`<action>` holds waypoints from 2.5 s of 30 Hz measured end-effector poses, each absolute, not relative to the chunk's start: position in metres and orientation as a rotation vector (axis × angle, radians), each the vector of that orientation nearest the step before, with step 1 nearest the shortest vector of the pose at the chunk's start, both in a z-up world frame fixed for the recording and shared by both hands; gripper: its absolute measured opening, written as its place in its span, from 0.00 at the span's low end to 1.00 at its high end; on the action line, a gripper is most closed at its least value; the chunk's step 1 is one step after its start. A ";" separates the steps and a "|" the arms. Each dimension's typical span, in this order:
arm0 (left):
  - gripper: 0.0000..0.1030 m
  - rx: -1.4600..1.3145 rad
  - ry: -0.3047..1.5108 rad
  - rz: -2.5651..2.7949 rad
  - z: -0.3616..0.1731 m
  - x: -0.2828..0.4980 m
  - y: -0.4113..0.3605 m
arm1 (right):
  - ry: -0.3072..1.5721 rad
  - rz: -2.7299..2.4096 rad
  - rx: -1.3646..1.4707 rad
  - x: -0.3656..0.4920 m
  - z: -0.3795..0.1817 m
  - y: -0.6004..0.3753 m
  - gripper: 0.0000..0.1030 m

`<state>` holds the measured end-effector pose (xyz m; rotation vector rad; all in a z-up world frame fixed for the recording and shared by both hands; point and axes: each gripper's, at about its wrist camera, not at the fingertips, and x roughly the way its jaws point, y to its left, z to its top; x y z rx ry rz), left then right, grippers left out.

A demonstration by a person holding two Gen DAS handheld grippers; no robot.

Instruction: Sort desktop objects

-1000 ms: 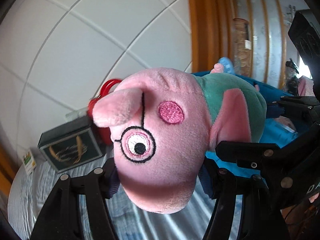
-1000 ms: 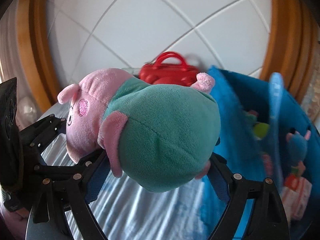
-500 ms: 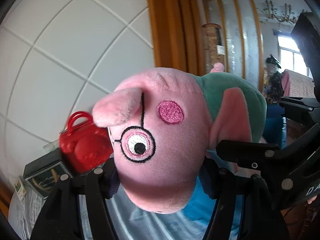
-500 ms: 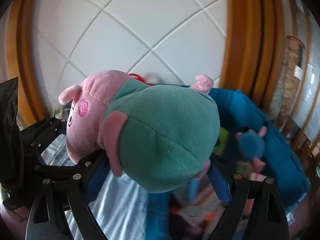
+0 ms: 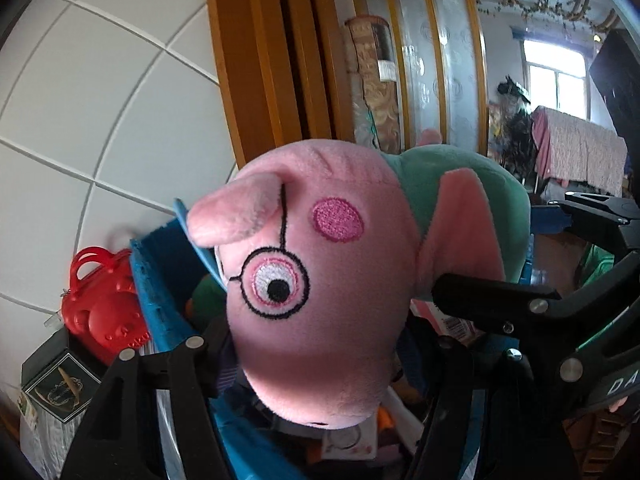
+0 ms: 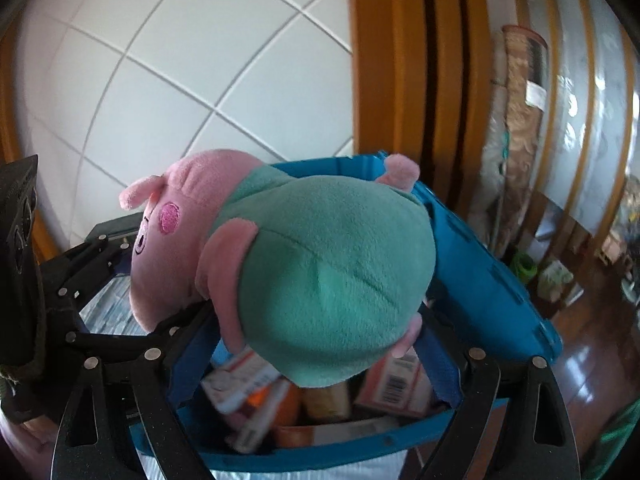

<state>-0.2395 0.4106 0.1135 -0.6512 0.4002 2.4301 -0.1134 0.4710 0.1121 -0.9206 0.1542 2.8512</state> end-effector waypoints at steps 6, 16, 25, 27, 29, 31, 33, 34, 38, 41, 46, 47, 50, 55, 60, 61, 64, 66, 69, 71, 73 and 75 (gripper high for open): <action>0.64 -0.825 0.465 2.432 0.095 -0.253 0.430 | 0.303 2.841 -1.037 -0.129 0.081 0.515 0.89; 0.65 -0.781 0.483 2.490 0.094 -0.233 0.419 | 0.376 2.794 -1.074 -0.134 0.056 0.539 0.89; 0.92 -0.648 0.340 2.599 0.113 -0.199 0.384 | 0.275 2.781 -0.933 -0.097 0.077 0.522 1.00; 0.98 -0.622 0.302 2.641 0.115 -0.192 0.372 | 0.238 2.770 -0.890 -0.088 0.084 0.516 1.00; 0.98 -0.602 0.244 2.677 0.118 -0.185 0.363 | 0.201 2.749 -0.842 -0.079 0.089 0.509 1.00; 0.98 -0.609 0.185 2.686 0.121 -0.184 0.356 | 0.167 2.728 -0.799 -0.072 0.094 0.502 1.00; 0.99 -0.666 0.125 2.689 0.119 -0.187 0.350 | 0.133 2.703 -0.764 -0.064 0.100 0.491 1.00; 0.99 -0.691 0.109 2.691 0.118 -0.187 0.349 | 0.121 2.692 -0.749 -0.062 0.100 0.487 1.00; 0.99 -0.716 0.154 2.647 0.112 -0.183 0.353 | 0.131 2.688 -0.733 -0.055 0.099 0.478 1.00; 0.99 -0.712 0.190 2.701 0.111 -0.178 0.353 | 0.147 2.686 -0.741 -0.053 0.094 0.476 1.00; 0.99 -0.713 0.223 2.713 0.112 -0.171 0.353 | 0.145 2.689 -0.748 -0.047 0.088 0.471 1.00; 0.99 -0.707 0.228 2.716 0.112 -0.169 0.353 | 0.154 2.698 -0.751 -0.045 0.087 0.470 1.00; 0.99 -0.682 0.255 2.741 0.112 -0.163 0.354 | 0.178 2.721 -0.773 -0.042 0.082 0.467 1.00; 0.99 -0.729 0.244 2.712 0.108 -0.163 0.353 | 0.173 2.715 -0.784 -0.039 0.081 0.463 1.00; 0.99 -0.758 0.235 2.713 0.107 -0.163 0.349 | 0.165 2.707 -0.763 -0.036 0.085 0.462 1.00; 0.99 -0.760 0.228 2.709 0.107 -0.163 0.348 | 0.151 2.696 -0.761 -0.036 0.085 0.461 1.00; 0.99 -0.762 0.211 2.710 0.108 -0.164 0.345 | 0.130 2.680 -0.757 -0.037 0.085 0.461 1.00; 0.99 -0.759 0.212 2.712 0.109 -0.164 0.345 | 0.130 2.679 -0.766 -0.039 0.084 0.462 1.00; 0.99 -0.759 0.206 2.709 0.109 -0.164 0.345 | 0.131 2.674 -0.775 -0.040 0.083 0.462 1.00; 0.99 -0.759 0.202 2.702 0.109 -0.164 0.345 | 0.118 2.660 -0.781 -0.043 0.083 0.461 1.00; 0.99 -0.762 0.199 2.699 0.109 -0.165 0.345 | 0.114 2.657 -0.778 -0.043 0.083 0.461 1.00; 0.99 -0.763 0.202 2.700 0.108 -0.166 0.345 | 0.115 2.660 -0.776 -0.044 0.083 0.463 1.00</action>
